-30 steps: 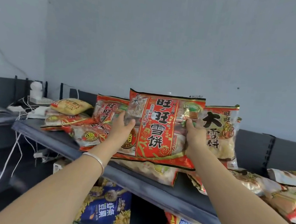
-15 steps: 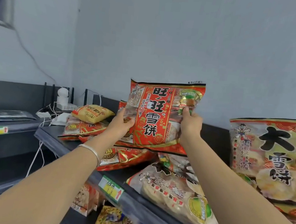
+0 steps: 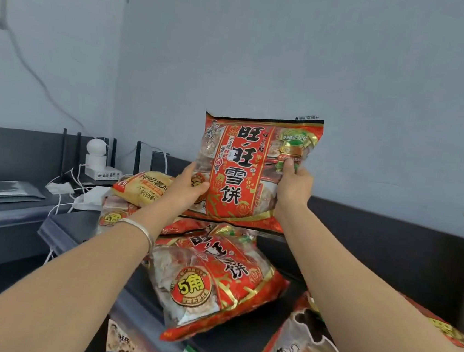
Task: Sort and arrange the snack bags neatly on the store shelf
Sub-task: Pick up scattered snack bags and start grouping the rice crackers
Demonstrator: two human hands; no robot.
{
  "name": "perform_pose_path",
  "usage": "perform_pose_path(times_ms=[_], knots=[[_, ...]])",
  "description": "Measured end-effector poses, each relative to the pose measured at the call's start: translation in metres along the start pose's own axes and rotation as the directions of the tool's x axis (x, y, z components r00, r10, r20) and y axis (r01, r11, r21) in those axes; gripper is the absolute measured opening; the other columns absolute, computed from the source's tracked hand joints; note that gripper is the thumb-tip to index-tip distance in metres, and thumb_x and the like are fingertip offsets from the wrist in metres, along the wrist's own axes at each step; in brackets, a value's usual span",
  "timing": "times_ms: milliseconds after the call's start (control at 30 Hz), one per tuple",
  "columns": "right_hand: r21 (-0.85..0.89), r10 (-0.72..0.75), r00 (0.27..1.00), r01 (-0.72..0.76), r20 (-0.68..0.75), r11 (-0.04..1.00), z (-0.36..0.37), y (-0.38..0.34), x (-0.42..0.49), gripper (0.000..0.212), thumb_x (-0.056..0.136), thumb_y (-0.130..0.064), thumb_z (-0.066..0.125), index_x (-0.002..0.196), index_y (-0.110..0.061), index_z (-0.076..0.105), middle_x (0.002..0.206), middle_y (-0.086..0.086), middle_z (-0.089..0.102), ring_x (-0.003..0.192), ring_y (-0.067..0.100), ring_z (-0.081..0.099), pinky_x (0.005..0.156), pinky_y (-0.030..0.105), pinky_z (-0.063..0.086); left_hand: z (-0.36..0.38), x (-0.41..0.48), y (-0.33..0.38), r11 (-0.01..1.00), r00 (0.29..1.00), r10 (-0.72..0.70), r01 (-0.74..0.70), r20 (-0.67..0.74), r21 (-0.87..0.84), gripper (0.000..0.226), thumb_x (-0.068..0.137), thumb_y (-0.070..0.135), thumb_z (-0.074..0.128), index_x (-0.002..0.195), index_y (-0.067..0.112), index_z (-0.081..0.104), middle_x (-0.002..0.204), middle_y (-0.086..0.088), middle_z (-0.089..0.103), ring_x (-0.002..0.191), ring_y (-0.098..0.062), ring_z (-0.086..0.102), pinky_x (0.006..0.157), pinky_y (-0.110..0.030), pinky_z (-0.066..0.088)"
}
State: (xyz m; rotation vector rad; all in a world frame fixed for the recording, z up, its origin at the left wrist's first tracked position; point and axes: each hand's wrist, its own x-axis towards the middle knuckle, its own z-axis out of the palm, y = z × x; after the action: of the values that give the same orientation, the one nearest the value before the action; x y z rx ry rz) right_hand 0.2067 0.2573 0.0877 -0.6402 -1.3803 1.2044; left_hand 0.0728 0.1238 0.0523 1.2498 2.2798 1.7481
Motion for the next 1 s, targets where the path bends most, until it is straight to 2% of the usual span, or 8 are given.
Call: perform_pose_path(times_ms=[133,233,400,533,633,733,833,1000], knots=[[-0.016,0.031,0.996,-0.032,-0.084,0.999,0.036,0.022,0.011,0.029,0.100,-0.037,0.043,0.088,-0.016,0.058,0.097,0.010,0.067,0.090,0.028,0.065,0.086,0.049,0.054,-0.005,0.044,-0.029,0.998,0.999,0.013,-0.016,0.048,0.057,0.063,0.095,0.033,0.051,0.148,0.025,0.018,0.152,-0.011,0.026,0.138,-0.030,0.029,0.111,-0.047,0.028],[-0.023,0.051,0.989,-0.055,-0.138,0.998,0.060,0.040,0.011,0.035,0.101,-0.034,0.042,0.120,-0.010,0.059,0.109,0.007,0.064,0.096,0.024,0.061,0.087,0.039,0.051,-0.009,0.076,-0.050,0.985,0.994,0.100,-0.106,0.052,0.133,0.061,0.094,0.039,0.049,0.147,0.029,0.022,0.151,-0.012,0.021,0.137,-0.030,0.027,0.110,-0.044,0.027],[-0.228,0.216,0.976,-0.213,-0.013,0.950,0.090,0.076,0.000,0.049,0.103,-0.033,0.035,0.147,-0.015,0.031,0.140,0.008,0.050,0.122,0.028,0.052,0.101,0.044,0.044,0.004,0.094,-0.085,0.922,0.940,0.247,-0.302,0.234,0.243,0.071,0.092,0.048,0.049,0.149,0.034,0.009,0.158,0.004,-0.008,0.145,-0.025,0.000,0.117,-0.049,0.011],[-0.446,0.298,0.953,-0.246,0.050,0.861,0.093,0.082,-0.008,0.049,0.103,-0.031,0.034,0.146,-0.008,0.026,0.136,0.011,0.051,0.103,0.023,0.055,0.080,0.032,0.039,0.014,0.096,-0.103,0.881,0.935,0.238,-0.321,0.261,0.347,0.077,0.092,0.051,0.046,0.149,0.034,-0.003,0.157,-0.003,-0.014,0.145,-0.027,-0.009,0.116,-0.046,0.006],[-0.502,0.287,0.956,-0.215,0.070,0.838,0.085,0.078,-0.011,0.044,0.101,-0.036,0.039,0.138,-0.012,0.040,0.128,0.010,0.058,0.104,0.024,0.057,0.086,0.034,0.046,0.012,0.096,-0.102,0.871,0.931,0.243,-0.333,0.272,0.360,0.077,0.092,0.051,0.045,0.149,0.034,-0.004,0.158,-0.007,-0.012,0.145,-0.030,-0.005,0.116,-0.046,0.009],[-0.596,0.265,0.963,-0.181,0.055,0.782,0.070,0.067,-0.017,0.051,0.100,-0.043,0.037,0.137,-0.009,0.045,0.130,0.009,0.057,0.119,0.029,0.052,0.102,0.040,0.041,0.010,0.091,-0.098,0.886,0.933,0.244,-0.325,0.263,0.330,0.076,0.092,0.048,0.048,0.150,0.032,0.002,0.158,-0.007,-0.008,0.145,-0.030,-0.002,0.117,-0.047,0.011],[-0.675,0.196,0.981,-0.142,0.004,0.724,0.045,0.055,-0.026,0.048,0.103,-0.036,0.029,0.129,-0.004,0.052,0.124,0.017,0.058,0.112,0.031,0.054,0.097,0.039,0.041,0.011,0.075,-0.087,0.856,0.921,0.305,-0.377,0.243,0.355,0.076,0.091,0.046,0.051,0.150,0.029,0.007,0.158,-0.007,-0.005,0.145,-0.029,-0.001,0.117,-0.047,0.012],[-0.923,0.383,0.922,-0.100,0.054,0.371,0.008,0.059,-0.042,0.040,0.101,-0.024,0.042,0.131,-0.001,0.051,0.134,0.017,0.053,0.122,0.032,0.051,0.094,0.032,0.041,0.026,0.042,-0.066,0.732,0.817,0.408,-0.559,0.408,0.388,0.075,0.090,0.047,0.052,0.149,0.034,0.008,0.158,-0.004,-0.009,0.145,-0.026,-0.009,0.116,-0.044,0.002]])
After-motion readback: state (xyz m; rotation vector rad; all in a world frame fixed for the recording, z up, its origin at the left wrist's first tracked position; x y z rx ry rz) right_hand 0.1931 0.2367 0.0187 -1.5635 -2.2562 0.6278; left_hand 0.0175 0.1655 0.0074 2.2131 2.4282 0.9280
